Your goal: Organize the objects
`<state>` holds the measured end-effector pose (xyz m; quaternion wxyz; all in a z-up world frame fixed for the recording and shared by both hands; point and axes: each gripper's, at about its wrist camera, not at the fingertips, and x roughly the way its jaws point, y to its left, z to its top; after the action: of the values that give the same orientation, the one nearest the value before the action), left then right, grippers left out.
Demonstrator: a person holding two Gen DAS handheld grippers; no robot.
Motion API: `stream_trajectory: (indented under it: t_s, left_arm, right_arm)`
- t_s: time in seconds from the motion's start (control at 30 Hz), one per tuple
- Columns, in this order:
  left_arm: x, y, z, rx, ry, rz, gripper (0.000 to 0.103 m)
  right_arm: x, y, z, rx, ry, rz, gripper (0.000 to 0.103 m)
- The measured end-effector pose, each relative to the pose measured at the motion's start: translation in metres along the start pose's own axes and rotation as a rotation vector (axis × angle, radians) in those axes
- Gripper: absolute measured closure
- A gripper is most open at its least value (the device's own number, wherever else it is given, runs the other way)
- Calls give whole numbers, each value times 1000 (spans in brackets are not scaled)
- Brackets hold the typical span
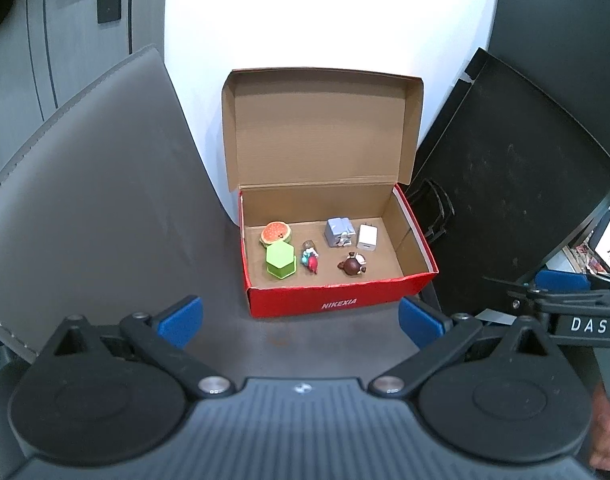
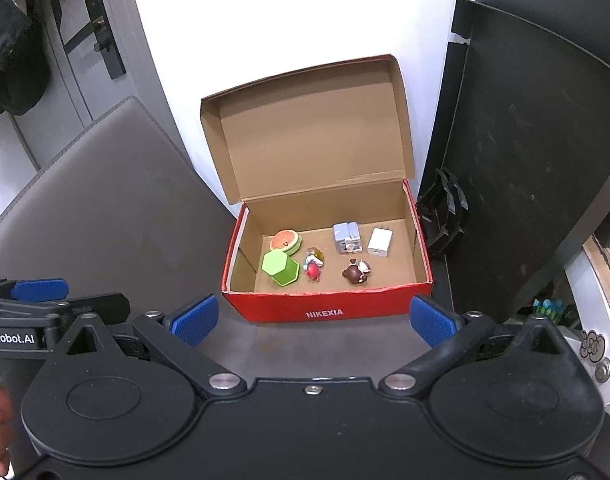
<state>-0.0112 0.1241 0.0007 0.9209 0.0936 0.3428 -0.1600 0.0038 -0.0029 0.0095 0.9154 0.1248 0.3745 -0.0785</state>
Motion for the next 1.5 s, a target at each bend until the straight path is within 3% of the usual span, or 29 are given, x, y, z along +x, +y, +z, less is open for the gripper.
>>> stream_trajectory:
  t_s: [1.5]
  left_arm:
    - [8, 0, -3, 4, 8, 6, 0]
  right_arm:
    - [8, -4, 0, 4, 31, 1, 0]
